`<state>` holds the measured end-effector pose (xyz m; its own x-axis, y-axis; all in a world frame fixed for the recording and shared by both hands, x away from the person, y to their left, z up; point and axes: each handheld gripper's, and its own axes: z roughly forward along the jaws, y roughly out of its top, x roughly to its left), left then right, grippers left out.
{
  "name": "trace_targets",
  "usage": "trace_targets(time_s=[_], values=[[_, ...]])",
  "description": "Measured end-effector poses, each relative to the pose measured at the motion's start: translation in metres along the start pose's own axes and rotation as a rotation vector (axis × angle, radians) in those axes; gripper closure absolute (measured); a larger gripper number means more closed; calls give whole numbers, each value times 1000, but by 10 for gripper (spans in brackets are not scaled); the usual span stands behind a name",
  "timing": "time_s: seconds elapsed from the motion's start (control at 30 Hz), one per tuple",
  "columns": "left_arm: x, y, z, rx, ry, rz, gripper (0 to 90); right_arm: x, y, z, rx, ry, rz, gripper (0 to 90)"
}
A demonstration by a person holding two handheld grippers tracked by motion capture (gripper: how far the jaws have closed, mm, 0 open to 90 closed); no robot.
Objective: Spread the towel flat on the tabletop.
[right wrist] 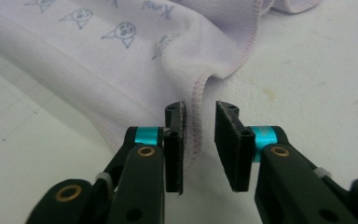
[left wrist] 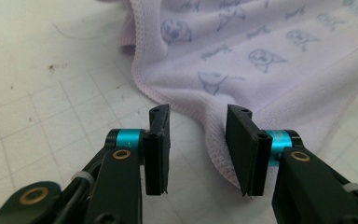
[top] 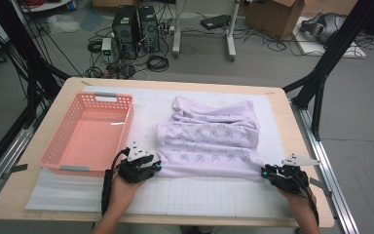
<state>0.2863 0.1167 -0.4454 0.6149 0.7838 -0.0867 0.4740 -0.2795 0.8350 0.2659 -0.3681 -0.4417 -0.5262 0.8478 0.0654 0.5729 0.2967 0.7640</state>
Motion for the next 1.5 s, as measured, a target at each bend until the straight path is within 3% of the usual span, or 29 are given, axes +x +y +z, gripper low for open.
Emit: trace_targets(time_s=[0.33,0.47,0.67,0.87,0.97,1.07,1.17,1.3,1.43,1.5], values=[[-13,-17,-32,-48,6,7,615,10,-12,-25,-97,-38,12,695],[-20,-26,-39,-34,-37,11,662,14,-20,-33,-105,-36,34,696],[-31,-31,-34,10,-48,23,690,24,-26,-36,-94,-28,27,692],[-36,-23,-20,18,-55,55,719,29,-29,-38,-79,-23,6,679],[-36,-15,-9,27,-39,68,704,28,-30,-39,-81,-25,12,676],[-34,-8,3,76,-11,59,684,26,-32,-39,-79,-27,23,675],[-35,-4,9,76,6,36,670,25,-33,-40,-83,-29,32,672],[-40,-4,11,78,40,76,674,26,-31,-37,-84,-24,35,669],[-40,-4,11,79,33,80,752,30,-28,-30,-71,-16,26,653],[-39,-5,9,80,34,75,866,33,-27,-24,-58,-9,26,590]])
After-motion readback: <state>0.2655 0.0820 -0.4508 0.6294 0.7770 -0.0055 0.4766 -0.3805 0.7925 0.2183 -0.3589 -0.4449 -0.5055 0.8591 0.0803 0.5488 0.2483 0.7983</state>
